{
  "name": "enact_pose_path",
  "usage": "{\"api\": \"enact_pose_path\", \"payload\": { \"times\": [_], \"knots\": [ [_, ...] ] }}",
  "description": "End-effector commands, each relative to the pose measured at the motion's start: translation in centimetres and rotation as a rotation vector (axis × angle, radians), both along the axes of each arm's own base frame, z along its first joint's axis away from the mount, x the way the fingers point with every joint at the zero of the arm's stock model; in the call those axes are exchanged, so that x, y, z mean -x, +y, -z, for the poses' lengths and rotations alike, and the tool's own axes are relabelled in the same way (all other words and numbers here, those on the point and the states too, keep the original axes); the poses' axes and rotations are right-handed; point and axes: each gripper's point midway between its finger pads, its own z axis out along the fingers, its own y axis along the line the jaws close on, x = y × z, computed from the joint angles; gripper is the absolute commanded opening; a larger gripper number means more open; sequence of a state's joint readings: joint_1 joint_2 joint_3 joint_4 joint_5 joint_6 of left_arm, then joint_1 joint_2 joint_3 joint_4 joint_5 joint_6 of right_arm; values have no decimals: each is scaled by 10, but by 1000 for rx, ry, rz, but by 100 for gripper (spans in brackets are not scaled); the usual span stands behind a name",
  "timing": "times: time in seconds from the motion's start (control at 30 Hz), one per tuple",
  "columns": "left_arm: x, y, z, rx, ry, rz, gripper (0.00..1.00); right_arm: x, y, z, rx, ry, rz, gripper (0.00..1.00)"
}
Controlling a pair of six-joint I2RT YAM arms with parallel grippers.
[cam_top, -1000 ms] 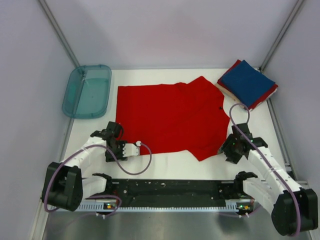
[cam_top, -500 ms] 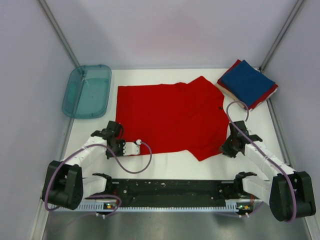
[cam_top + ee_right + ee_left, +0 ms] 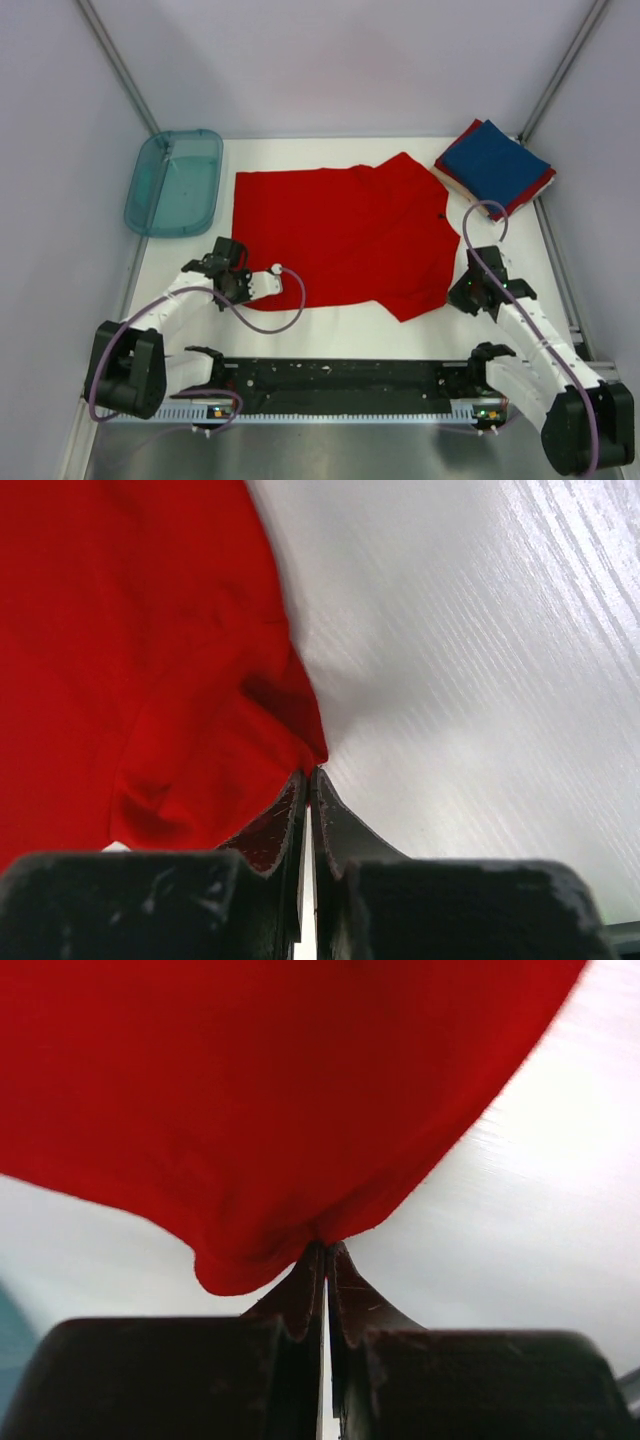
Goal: Fold and stack the t-shirts
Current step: Grap the side of the flattened tshirt closest away from the robot with both arms, then fold the flattened tshirt in 1/3 of the way
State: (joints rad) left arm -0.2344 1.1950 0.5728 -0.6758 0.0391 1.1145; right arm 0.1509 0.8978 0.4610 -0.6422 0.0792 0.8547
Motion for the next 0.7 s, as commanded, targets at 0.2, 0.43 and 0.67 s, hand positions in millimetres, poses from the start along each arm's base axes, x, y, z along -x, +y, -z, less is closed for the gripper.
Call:
{"api": "enact_pose_path", "payload": {
  "times": [0.2, 0.43, 0.67],
  "knots": [
    [-54, -12, -54, 68, -190, -89, 0, -24, -1, -80, 34, -184, -90, 0],
    [-95, -4, -90, 25, -307, -155, 0, -82, -4, -146, 116, -375, -135, 0],
    [-140, 3, -84, -6, -256, -261, 0, -153, 0, -169, 228, -447, -258, 0]
  ]
}}
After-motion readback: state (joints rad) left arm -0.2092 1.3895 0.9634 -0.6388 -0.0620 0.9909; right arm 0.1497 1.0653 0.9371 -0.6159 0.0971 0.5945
